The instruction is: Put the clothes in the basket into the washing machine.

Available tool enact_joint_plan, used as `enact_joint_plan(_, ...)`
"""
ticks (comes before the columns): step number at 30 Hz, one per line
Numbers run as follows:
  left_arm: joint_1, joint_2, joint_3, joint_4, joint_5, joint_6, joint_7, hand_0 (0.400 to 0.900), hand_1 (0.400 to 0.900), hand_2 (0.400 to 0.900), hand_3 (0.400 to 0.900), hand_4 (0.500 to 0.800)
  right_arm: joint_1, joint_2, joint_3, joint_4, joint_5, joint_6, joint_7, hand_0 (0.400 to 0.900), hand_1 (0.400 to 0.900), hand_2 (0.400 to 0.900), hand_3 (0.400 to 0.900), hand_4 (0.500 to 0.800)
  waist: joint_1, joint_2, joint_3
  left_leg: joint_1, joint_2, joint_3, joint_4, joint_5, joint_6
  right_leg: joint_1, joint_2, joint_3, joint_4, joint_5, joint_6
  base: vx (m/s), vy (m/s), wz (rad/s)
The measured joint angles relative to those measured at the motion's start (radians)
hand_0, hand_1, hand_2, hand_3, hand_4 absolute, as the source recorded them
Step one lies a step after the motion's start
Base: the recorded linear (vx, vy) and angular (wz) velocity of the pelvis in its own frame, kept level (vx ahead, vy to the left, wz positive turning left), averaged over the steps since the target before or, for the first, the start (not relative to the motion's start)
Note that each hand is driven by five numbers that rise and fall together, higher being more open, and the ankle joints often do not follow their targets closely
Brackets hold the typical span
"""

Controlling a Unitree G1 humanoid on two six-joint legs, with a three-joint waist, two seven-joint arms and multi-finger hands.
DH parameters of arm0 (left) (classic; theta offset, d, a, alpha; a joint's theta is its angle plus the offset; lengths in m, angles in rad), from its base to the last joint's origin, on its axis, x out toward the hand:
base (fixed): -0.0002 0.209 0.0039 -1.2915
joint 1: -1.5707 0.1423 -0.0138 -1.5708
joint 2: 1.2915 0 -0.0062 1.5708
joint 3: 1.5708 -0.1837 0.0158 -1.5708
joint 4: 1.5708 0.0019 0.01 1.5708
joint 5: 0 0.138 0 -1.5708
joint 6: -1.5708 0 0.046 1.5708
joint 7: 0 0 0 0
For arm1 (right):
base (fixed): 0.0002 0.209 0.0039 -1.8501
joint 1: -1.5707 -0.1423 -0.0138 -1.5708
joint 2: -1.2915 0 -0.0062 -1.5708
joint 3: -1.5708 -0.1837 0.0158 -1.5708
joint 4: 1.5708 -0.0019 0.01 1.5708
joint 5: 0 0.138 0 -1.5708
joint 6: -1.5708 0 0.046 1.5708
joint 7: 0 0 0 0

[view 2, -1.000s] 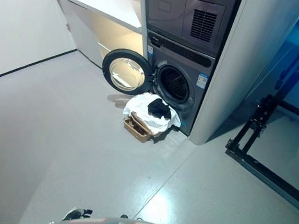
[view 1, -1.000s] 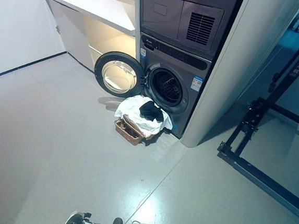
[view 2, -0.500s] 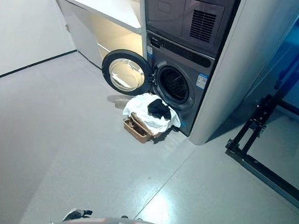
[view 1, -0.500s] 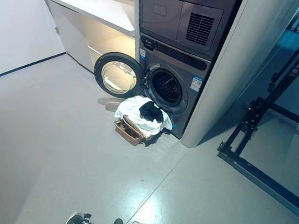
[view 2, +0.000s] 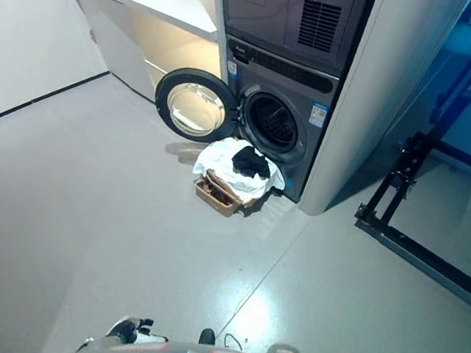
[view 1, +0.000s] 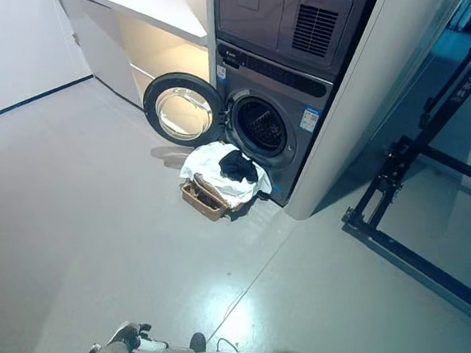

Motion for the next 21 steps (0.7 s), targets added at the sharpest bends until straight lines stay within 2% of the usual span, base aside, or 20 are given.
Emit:
enact_joint_plan(2, 0.002, 0.008, 0.001, -0.003, 0.0, 0.002, 0.005, 0.9, 0.9, 0.9, 0.9, 0.8, -0.002, 0.001, -0.009, -0.001, 0.017, 0.0, -0.008, 0.9, 0.9, 0.9, 0.9, 0.8, -0.018, 0.001, 0.016, -0.009, -0.001, -0.002, 0.0, 0.008, 0.017, -0.047, -0.004, -0.011, -0.02, 0.0, 0.005, 0.22, -0.079, 0.03)
enact_joint_plan(5, 0.016, 0.005, 0.002, 0.007, 0.0, 0.001, 0.014, 0.9, 0.9, 0.9, 0.9, 0.8, 0.002, 0.006, -0.009, -0.013, 0.025, -0.004, -0.015, 0.9, 0.9, 0.9, 0.9, 0.8, -0.025, 0.004, 0.021, -0.04, 0.005, -0.008, 0.0, 0.011, 0.024, -0.042, 0.008, -0.027, -0.242, 0.003, 0.01, 0.28, -0.111, 0.1)
enact_joint_plan(7, 0.005, 0.01, 0.002, 0.01, 0.0, 0.004, 0.016, 0.9, 0.9, 0.9, 0.9, 0.8, 0.028, 0.019, -0.046, -0.033, 0.029, -0.016, -0.015, 0.9, 0.9, 0.9, 0.9, 0.8, -0.048, -0.019, 0.026, -0.054, -0.005, -0.032, 0.0, -0.002, 0.021, -0.029, 0.023, -0.03, -0.372, -0.002, 0.017, 0.4, -0.15, 0.25)
enact_joint_plan(8, -0.002, 0.024, 0.005, 0.016, -0.001, 0.005, 0.017, 0.9, 0.9, 0.9, 0.9, 0.8, 0.031, 0.039, -0.047, -0.035, 0.035, -0.022, -0.014, 0.9, 0.9, 0.9, 0.9, 0.8, -0.065, -0.075, 0.033, -0.072, -0.065, -0.028, 0.085, -0.025, 0.035, 0.003, -0.017, -0.013, -0.469, 0.032, 0.047, 0.23, -0.092, 0.18)
enact_joint_plan(9, -0.01, 0.003, 0.007, 0.024, -0.001, 0.007, 0.018, 0.9, 0.9, 0.9, 0.9, 0.8, 0.035, 0.025, -0.041, -0.034, 0.035, -0.027, -0.014, 0.9, 0.9, 0.9, 0.9, 0.8, -0.078, -0.068, 0.039, -0.107, -0.075, -0.014, 0.249, -0.108, 0.032, 0.015, -0.022, -0.014, -0.469, 0.065, 0.047, 0.35, -0.173, 0.44)
enact_joint_plan(10, 0.003, -0.018, 0.007, 0.022, -0.001, 0.004, 0.018, 0.9, 0.9, 0.9, 0.9, 0.8, 0.047, 0.003, -0.025, -0.035, 0.035, -0.029, -0.017, 0.9, 0.9, 0.9, 0.9, 0.8, -0.078, -0.049, 0.03, -0.103, -0.073, 0.001, 0.314, -0.187, 0.032, 0.023, -0.014, -0.02, -0.456, 0.067, 0.045, 0.35, -0.19, 0.42)
enact_joint_plan(12, 0.011, -0.021, 0.012, 0.019, -0.002, 0.004, 0.023, 0.9, 0.9, 0.9, 0.9, 0.8, 0.071, -0.004, 0.003, -0.046, 0.039, -0.029, -0.023, 0.9, 0.9, 0.9, 0.9, 0.8, -0.088, -0.026, 0.008, -0.064, -0.068, -0.022, 0.258, -0.197, 0.014, 0.017, 0.007, 0.007, -0.407, 0.073, 0.04, 0.44, -0.242, 0.36)
enact_joint_plan(14, 0.012, -0.016, 0.012, 0.009, -0.006, -0.002, 0.025, 0.9, 0.9, 0.9, 0.9, 0.8, 0.085, -0.005, 0.0, -0.03, 0.045, -0.023, -0.016, 0.9, 0.9, 0.9, 0.9, 0.8, -0.093, -0.022, -0.045, -0.058, -0.059, -0.042, 0.2, -0.183, 0.011, -0.016, 0.02, -0.011, -0.379, 0.06, 0.014, 0.41, -0.235, 0.19)
enact_joint_plan(15, 0.014, -0.017, 0.013, 0.009, -0.014, -0.001, 0.026, 0.9, 0.9, 0.9, 0.9, 0.8, 0.091, -0.005, 0.0, -0.02, 0.046, -0.02, -0.015, 0.9, 0.9, 0.9, 0.9, 0.8, -0.097, -0.025, -0.058, -0.059, -0.046, -0.055, 0.185, -0.173, -0.006, -0.011, 0.031, -0.025, -0.404, 0.048, -0.006, 0.36, -0.226, 0.07)
enact_joint_plan(16, 0.014, -0.018, 0.013, 0.01, -0.021, 0.0, 0.026, 0.9, 0.9, 0.9, 0.9, 0.8, 0.101, -0.004, 0.001, -0.021, 0.046, -0.02, -0.014, 0.9, 0.9, 0.9, 0.9, 0.8, -0.1, -0.01, -0.071, -0.043, -0.023, -0.063, 0.173, -0.17, -0.021, 0.02, 0.058, -0.034, -0.434, 0.053, -0.043, 0.34, -0.252, 0.04)
enact_joint_plan(17, 0.019, -0.018, 0.012, 0.014, -0.022, 0.0, 0.024, 0.9, 0.9, 0.9, 0.9, 0.8, 0.107, -0.002, 0.003, -0.024, 0.046, -0.021, -0.013, 0.9, 0.9, 0.9, 0.9, 0.8, -0.101, -0.007, -0.075, -0.03, -0.001, -0.073, 0.181, -0.176, -0.05, 0.049, 0.082, -0.048, -0.453, 0.046, -0.068, 0.33, -0.267, 0.0)
enact_joint_plan(18, 0.02, -0.02, 0.016, 0.023, -0.022, 0.001, 0.023, 0.9, 0.9, 0.9, 0.9, 0.8, 0.109, -0.001, 0.006, -0.025, 0.046, -0.021, -0.011, 0.9, 0.9, 0.9, 0.9, 0.8, -0.1, -0.008, -0.076, -0.02, 0.011, -0.083, 0.209, -0.188, -0.056, 0.07, 0.09, -0.055, -0.46, 0.043, -0.09, 0.31, -0.291, -0.04)
enact_joint_plan(20, 0.019, -0.027, 0.02, 0.035, -0.025, 0.0, 0.024, 0.9, 0.9, 0.9, 0.9, 0.8, 0.09, -0.002, 0.01, -0.033, 0.046, -0.023, -0.012, 0.9, 0.9, 0.9, 0.9, 0.8, -0.08, -0.027, -0.074, -0.047, 0.02, -0.089, 0.325, -0.21, -0.085, 0.098, 0.114, -0.048, -0.473, 0.023, -0.103, 0.26, -0.308, -0.09)
enact_joint_plan(21, 0.008, -0.029, 0.022, 0.033, -0.039, 0.001, 0.027, 0.9, 0.9, 0.9, 0.9, 0.8, 0.079, 0.002, 0.004, -0.044, 0.046, -0.025, -0.012, 0.9, 0.9, 0.9, 0.9, 0.8, -0.077, -0.052, -0.064, -0.101, 0.014, -0.102, 0.447, -0.213, -0.099, 0.109, 0.111, -0.046, -0.483, 0.018, -0.109, 0.2, -0.283, -0.08)
